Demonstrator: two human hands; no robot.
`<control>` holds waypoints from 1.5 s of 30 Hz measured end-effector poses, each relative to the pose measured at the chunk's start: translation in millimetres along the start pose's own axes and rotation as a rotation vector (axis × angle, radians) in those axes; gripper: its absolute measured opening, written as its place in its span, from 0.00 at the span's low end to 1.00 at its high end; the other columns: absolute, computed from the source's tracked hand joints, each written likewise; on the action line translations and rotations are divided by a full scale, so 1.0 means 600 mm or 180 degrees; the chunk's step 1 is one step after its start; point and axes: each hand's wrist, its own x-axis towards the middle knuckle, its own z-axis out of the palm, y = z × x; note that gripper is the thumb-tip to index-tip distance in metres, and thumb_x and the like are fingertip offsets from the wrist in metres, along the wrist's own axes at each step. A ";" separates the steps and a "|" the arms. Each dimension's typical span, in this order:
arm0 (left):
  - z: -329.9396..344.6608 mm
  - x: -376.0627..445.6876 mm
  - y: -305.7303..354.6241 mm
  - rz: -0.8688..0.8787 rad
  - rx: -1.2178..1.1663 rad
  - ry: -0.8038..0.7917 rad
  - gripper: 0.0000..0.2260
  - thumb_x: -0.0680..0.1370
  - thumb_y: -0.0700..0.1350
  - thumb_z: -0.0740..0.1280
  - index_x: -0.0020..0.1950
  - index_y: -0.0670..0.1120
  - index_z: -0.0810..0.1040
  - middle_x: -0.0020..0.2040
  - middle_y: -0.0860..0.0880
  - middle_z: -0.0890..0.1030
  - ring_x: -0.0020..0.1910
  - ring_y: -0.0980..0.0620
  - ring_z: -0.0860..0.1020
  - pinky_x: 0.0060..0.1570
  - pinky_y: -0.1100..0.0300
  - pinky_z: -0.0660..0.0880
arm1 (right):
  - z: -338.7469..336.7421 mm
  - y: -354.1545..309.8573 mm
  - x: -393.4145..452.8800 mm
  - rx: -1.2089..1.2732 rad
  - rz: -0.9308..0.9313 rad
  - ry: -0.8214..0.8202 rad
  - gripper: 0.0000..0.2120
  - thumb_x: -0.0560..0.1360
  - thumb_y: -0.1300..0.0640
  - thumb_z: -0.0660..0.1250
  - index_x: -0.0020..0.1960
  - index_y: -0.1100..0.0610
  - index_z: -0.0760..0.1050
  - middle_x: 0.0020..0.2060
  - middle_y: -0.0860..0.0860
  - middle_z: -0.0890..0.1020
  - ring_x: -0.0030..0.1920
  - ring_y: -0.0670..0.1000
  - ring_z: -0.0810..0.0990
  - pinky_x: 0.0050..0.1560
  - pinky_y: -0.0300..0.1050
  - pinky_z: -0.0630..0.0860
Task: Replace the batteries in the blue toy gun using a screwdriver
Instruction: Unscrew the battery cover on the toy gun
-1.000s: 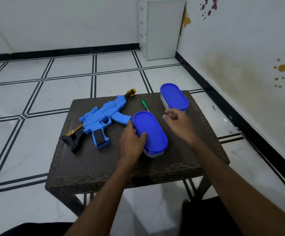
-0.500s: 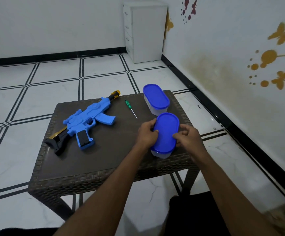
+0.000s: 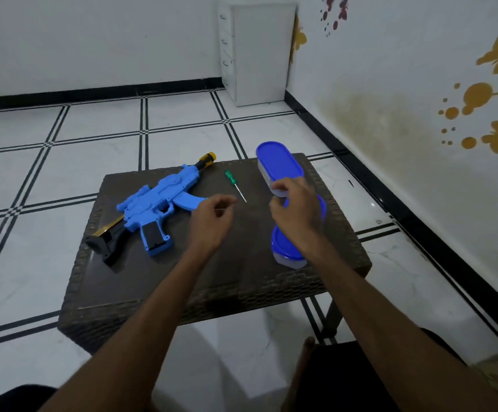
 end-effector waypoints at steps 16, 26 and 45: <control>-0.266 0.034 -0.241 -0.0268 0.1911 0.0266 0.23 0.78 0.55 0.63 0.71 0.47 0.71 0.65 0.44 0.74 0.65 0.41 0.71 0.64 0.50 0.69 | 0.279 -0.048 0.226 -0.1783 -0.0195 -0.1289 0.22 0.77 0.52 0.66 0.68 0.57 0.73 0.66 0.58 0.76 0.66 0.60 0.74 0.64 0.53 0.73; -0.253 0.016 -0.249 -0.0465 0.2008 -0.0085 0.15 0.76 0.49 0.68 0.61 0.47 0.74 0.58 0.46 0.78 0.56 0.43 0.75 0.56 0.49 0.74 | 0.270 -0.055 0.196 -0.1308 -0.0350 -0.1435 0.10 0.71 0.67 0.67 0.49 0.54 0.74 0.52 0.56 0.80 0.51 0.57 0.78 0.46 0.49 0.74; -0.158 -0.113 -0.156 -0.0897 0.2180 0.0296 0.41 0.76 0.67 0.60 0.78 0.39 0.55 0.73 0.39 0.66 0.69 0.38 0.67 0.66 0.46 0.67 | 0.103 -0.133 -0.079 0.1642 -0.0257 -0.0617 0.17 0.72 0.66 0.71 0.59 0.55 0.78 0.47 0.39 0.79 0.43 0.43 0.81 0.42 0.35 0.79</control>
